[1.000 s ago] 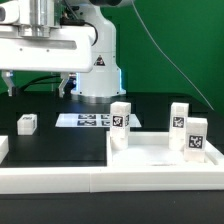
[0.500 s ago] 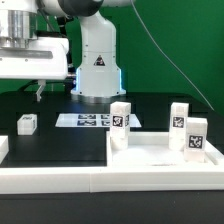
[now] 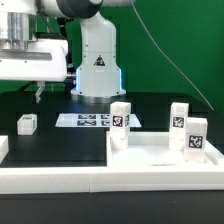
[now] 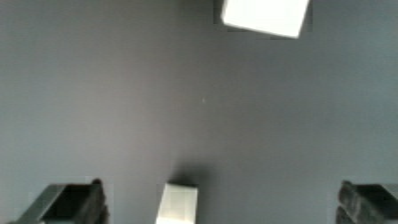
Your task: Assemble square table
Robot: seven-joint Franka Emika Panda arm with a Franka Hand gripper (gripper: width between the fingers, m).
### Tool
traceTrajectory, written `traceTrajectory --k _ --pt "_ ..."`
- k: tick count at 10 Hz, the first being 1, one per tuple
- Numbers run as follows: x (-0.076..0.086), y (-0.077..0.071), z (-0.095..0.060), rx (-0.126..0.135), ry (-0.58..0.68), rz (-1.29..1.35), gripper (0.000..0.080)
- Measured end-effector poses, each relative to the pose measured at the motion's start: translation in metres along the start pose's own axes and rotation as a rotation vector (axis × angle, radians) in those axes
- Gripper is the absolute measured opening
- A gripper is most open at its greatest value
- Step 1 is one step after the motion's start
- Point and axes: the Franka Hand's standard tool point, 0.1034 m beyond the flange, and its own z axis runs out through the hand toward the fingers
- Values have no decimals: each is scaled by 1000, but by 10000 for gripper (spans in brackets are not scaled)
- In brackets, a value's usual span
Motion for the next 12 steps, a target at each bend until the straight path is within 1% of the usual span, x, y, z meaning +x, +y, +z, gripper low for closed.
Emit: traceTrajectory --k 1,3,4,6,7,8,9,10,11,12 --pt "-6 -3 6 -3 -13 -3 649" --pt "-15 1 17 -25 -30 -12 649" --pt "-20 3 20 -27 -40 -6 649" --pt "-18 0 21 -16 -51 3 649" --pt "-19 1 21 -17 -51 6 649" --pt "-19 -4 23 -1 -72 25 649" --pt "-16 -10 25 27 -123 26 649" --pt "-14 -12 25 58 -185 25 649" --pt "-15 -12 30 75 -229 40 649" --pt "-17 -14 33 100 -291 46 649"
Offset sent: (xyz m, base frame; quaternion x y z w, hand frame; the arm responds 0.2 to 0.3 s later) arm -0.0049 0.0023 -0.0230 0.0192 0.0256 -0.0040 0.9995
